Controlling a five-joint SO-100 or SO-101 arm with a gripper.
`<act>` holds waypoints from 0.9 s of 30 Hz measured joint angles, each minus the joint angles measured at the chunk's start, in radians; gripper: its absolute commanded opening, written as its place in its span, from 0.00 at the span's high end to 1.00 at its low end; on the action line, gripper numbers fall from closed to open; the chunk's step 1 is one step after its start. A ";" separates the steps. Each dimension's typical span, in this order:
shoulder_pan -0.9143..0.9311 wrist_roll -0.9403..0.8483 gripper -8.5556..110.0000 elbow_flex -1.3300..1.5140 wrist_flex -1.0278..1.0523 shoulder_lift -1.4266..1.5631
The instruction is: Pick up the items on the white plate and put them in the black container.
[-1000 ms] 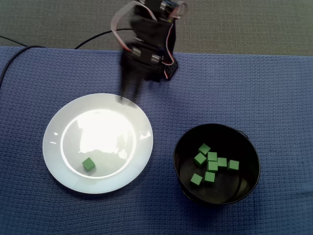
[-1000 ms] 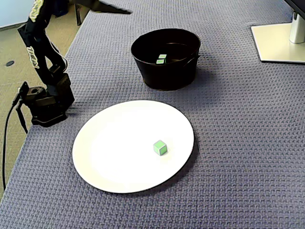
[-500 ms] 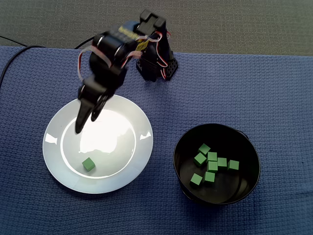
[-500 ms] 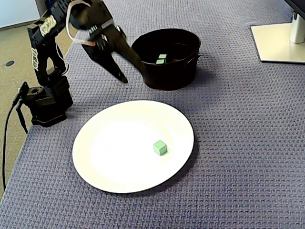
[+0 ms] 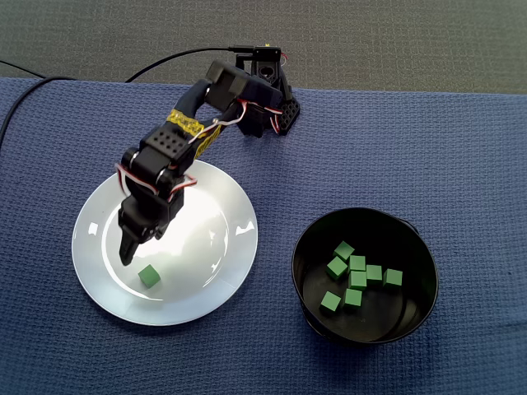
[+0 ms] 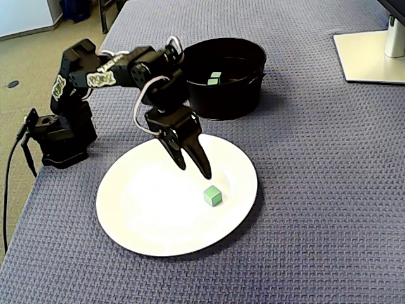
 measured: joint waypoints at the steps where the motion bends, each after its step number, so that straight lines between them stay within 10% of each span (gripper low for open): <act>1: 0.000 0.000 0.71 -0.017 0.000 -0.020; 27: -0.025 -0.031 0.74 -0.244 -0.064 -0.334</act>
